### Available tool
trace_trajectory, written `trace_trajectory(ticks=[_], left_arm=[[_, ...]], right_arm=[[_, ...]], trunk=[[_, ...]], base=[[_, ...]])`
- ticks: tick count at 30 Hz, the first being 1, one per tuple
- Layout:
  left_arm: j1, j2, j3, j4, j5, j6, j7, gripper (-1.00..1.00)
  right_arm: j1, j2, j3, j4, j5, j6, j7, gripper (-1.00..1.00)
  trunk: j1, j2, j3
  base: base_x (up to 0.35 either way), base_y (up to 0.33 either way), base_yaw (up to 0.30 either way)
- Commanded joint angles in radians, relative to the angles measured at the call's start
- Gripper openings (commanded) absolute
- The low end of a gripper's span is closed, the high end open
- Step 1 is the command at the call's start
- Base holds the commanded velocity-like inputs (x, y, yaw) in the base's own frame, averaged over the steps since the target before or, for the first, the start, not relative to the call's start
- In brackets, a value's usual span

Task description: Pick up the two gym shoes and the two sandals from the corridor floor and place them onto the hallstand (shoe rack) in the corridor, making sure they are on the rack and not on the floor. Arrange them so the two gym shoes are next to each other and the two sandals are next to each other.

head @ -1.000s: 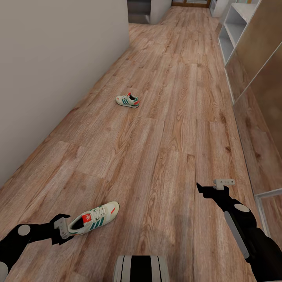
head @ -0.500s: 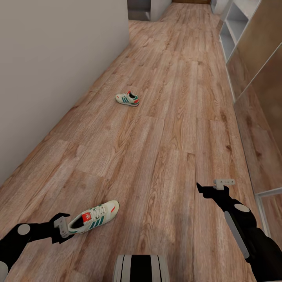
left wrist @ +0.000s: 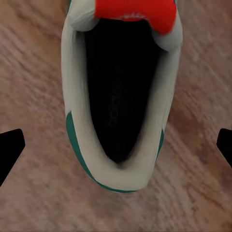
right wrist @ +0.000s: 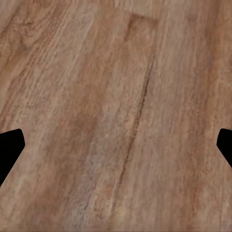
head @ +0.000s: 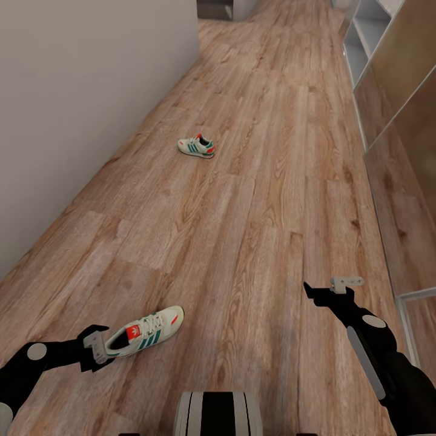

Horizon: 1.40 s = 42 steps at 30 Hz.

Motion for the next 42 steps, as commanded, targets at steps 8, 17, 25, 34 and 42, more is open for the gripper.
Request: trace_trajectory(ticks=[8, 17, 25, 34, 42], left_arm=[[0.000, -0.002, 0.005, -0.014, -0.007, -0.005, -0.004, 1.00], [0.000, -0.003, 0.004, -0.016, -0.008, -0.004, -0.002, 1.00], [0.000, -0.003, 0.001, -0.016, -0.007, -0.005, -0.002, 1.00], [0.000, -0.003, -0.001, -0.016, -0.009, -0.006, -0.002, 1.00], [0.000, -0.003, -0.001, -0.016, -0.011, -0.007, -0.002, 1.00]], right_arm=[[0.000, 0.000, -0.001, -0.002, -0.006, 0.005, 0.002, 1.00], [0.000, 0.000, -0.001, -0.001, -0.006, 0.005, 0.002, 1.00], [0.000, 0.000, -0.001, -0.001, -0.006, 0.005, 0.002, 1.00], [0.000, 0.000, -0.002, -0.001, -0.006, 0.005, 0.002, 1.00], [0.000, 0.000, -0.001, -0.001, -0.006, 0.005, 0.002, 1.00]], trunk=[[0.002, -0.001, -0.020], [0.002, -0.001, -0.020], [0.002, -0.001, -0.020], [0.002, -0.001, -0.021], [0.002, -0.001, -0.025]], base=[[0.000, 0.000, 0.000], [0.000, 0.000, 0.000], [0.000, 0.000, 0.000], [0.113, 0.000, 0.000], [0.014, 0.000, 0.000]])
